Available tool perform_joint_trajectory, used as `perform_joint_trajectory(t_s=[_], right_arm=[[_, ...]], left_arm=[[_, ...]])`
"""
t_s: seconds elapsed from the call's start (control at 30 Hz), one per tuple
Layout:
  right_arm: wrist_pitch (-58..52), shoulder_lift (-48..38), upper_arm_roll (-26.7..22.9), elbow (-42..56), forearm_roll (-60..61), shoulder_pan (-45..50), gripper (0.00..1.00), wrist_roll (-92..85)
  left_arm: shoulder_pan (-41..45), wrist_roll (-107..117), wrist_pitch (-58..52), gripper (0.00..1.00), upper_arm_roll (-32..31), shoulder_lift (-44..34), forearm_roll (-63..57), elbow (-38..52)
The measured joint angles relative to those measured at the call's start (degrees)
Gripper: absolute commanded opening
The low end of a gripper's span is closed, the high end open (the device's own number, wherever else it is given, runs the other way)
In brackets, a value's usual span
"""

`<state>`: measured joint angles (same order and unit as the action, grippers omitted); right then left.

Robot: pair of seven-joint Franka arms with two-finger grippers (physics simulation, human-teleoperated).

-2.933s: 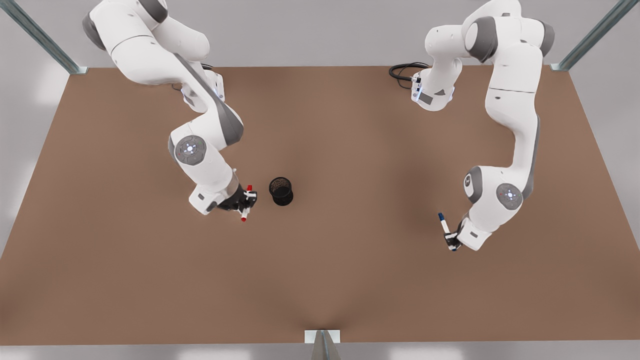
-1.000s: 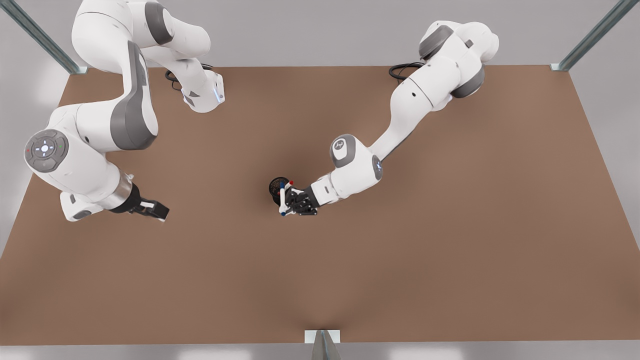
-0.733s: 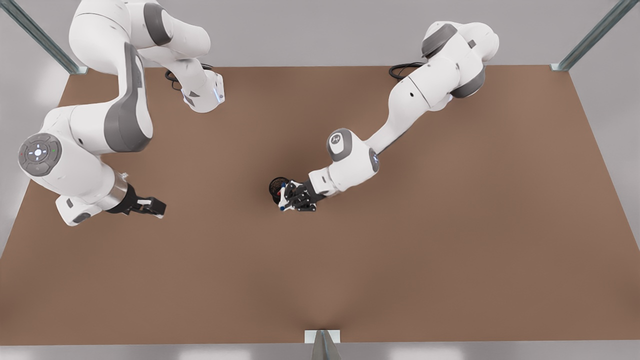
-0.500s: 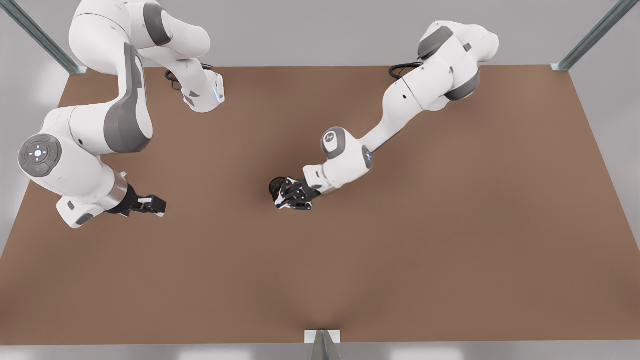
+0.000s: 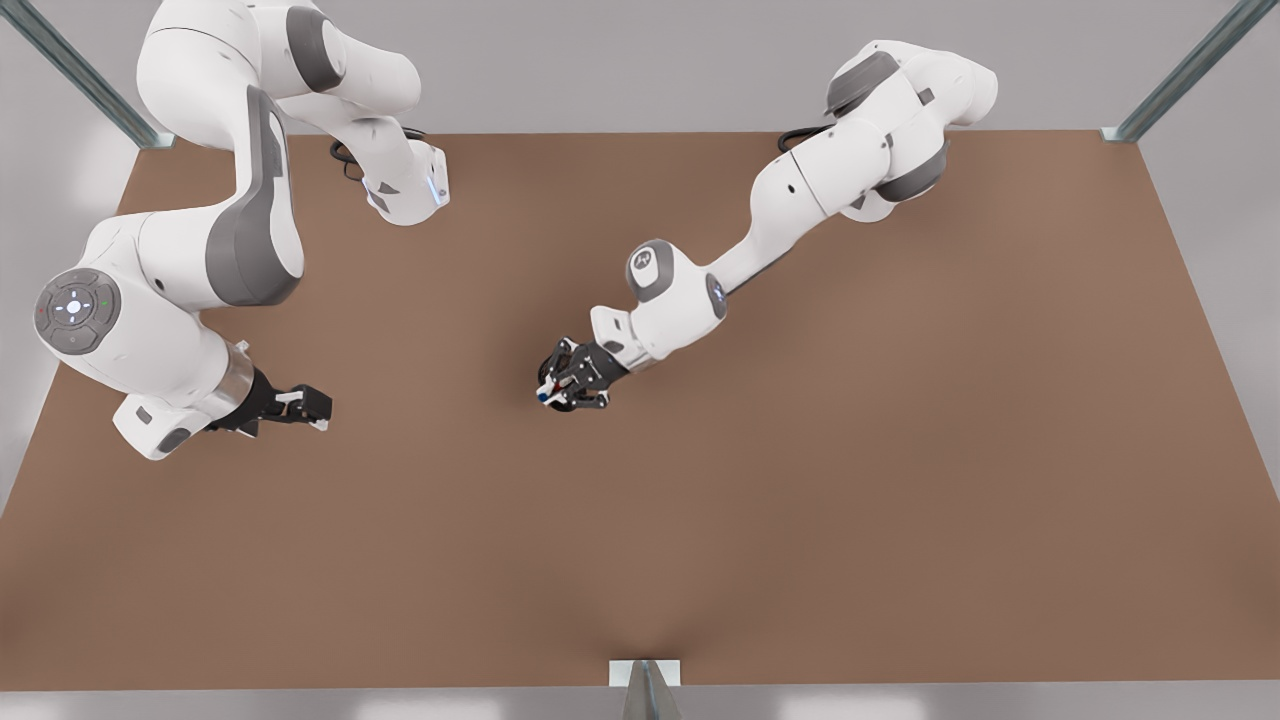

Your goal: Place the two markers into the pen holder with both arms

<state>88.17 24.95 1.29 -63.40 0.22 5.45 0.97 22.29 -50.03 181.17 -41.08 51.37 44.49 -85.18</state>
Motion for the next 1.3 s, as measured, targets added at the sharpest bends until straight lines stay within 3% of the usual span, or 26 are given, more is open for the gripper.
perform_joint_trajectory(t_s=[0.03, 0.1, 0.13, 0.17, 0.2, 0.43, 0.53, 0.63, 0.73, 0.83, 0.87, 0.93, 1.0, 1.13, 1.3], right_arm=[[0.0, 0.0, 0.0, 0.0, 0.0, 0.0, 1.0, -0.2], [0.0, 0.0, 0.0, 0.0, 0.0, 0.0, 1.0, -0.7], [0.0, 0.0, 0.0, 0.0, 0.0, 0.0, 1.0, -0.9], [0.0, 0.0, 0.0, 0.0, 0.0, 0.1, 1.0, -1.1], [0.0, 0.0, 0.0, 0.0, 0.0, 0.1, 1.0, -1.3], [0.0, 0.0, 0.0, 0.0, -0.1, 0.0, 1.0, -2.3], [0.0, 0.0, 0.0, 0.0, -0.1, 0.1, 1.0, -2.6], [0.0, 0.0, 0.0, 0.0, -0.1, 0.1, 1.0, -2.9], [0.0, 0.0, 0.0, 0.0, -0.1, 0.1, 1.0, -3.1], [0.0, 0.0, 0.1, 0.0, 0.0, 0.1, 1.0, -3.3], [0.0, 0.0, 0.1, 0.0, 0.0, 0.2, 1.0, -3.3], [0.0, 0.0, 0.1, 0.0, 0.0, 0.3, 1.0, -3.5], [0.0, 0.0, 0.1, 0.0, 0.0, 0.3, 1.0, -3.5], [0.3, -0.1, 0.2, 0.0, 0.0, 0.5, 1.0, -3.7], [0.8, -0.2, 0.6, 0.3, -0.2, 0.6, 1.0, -3.4]], left_arm=[[0.1, -0.7, 0.2, 0.35, 0.0, 0.0, 0.0, -0.4], [0.1, -2.0, 0.6, 0.53, -0.2, 0.0, 0.0, -1.2], [0.0, -2.7, 0.7, 0.65, -0.3, -0.1, 0.0, -1.8], [0.0, -3.3, 0.8, 0.9, -0.4, -0.2, 0.0, -2.4], [0.0, -3.8, 0.9, 1.0, -0.7, -0.3, -0.1, -3.1], [-1.4, -6.9, 1.2, 1.0, -3.2, -2.5, 0.0, -4.6], [-9.4, -5.1, -3.3, 1.0, -3.5, -5.1, 0.0, -0.9], [-20.6, 1.4, -20.5, 1.0, 6.6, -10.9, -10.5, 4.7], [-33.9, 7.8, -43.1, 1.0, 9.1, -18.9, -27.7, 7.7], [-41.9, 13.6, -60.6, 1.0, 9.6, -27.5, -40.1, 8.3], [-41.1, 15.6, -65.1, 1.0, 13.0, -30.6, -42.5, 8.2], [-25.0, 19.2, -72.7, 1.0, 32.8, -35.8, -44.9, 7.8], [-18.2, 23.4, -79.0, 1.0, 40.3, -37.3, -45.4, 7.7], [-17.2, 31.3, -86.3, 1.0, 40.4, -37.5, -46.5, 5.5], [-17.1, 39.1, -87.6, 1.0, 39.2, -35.6, -48.0, 4.6]])
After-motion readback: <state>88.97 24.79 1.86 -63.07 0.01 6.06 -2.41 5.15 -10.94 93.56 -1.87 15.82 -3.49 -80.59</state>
